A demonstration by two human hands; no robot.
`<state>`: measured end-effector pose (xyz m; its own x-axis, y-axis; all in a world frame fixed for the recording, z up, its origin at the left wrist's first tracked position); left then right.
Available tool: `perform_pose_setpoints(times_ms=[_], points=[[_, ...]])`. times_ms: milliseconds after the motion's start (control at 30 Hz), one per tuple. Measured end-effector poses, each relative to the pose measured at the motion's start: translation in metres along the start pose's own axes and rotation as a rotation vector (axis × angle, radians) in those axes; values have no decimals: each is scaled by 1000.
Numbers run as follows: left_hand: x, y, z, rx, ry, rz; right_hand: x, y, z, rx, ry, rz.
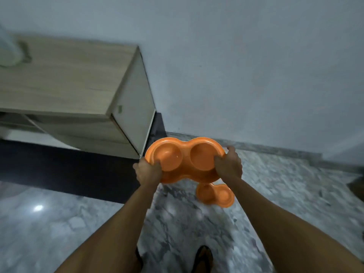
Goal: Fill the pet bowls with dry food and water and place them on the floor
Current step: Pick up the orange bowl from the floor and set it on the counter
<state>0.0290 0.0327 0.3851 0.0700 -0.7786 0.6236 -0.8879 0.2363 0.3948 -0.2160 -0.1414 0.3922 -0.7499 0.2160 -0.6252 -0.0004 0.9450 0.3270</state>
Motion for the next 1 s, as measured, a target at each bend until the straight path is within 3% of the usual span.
perform_pose_setpoints(times_ms=[167,367,767,1000], points=[[26,25,-97,77,75,0,-76,51,-31,-13,-22,-142],[36,0,-207,167,185,44,-174,107,-16,-17,-57,-235],[-17,-120,-439,318,279,73,-361,248,113,-9,-68,-352],[-36,-214,-532,368,304,69,-457,292,195,-34,-90,-415]])
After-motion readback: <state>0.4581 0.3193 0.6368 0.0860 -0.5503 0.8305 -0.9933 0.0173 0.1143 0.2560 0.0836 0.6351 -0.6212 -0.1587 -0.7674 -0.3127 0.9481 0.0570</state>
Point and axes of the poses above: each hand's wrist, its own y-axis away from the middle knuckle, its own z-axis out of the palm, x = y × z, the point moved 8 cm from there along -y, towards the middle knuckle, and after that the axes turned 3 degrees about x, right-handed, at the moved point
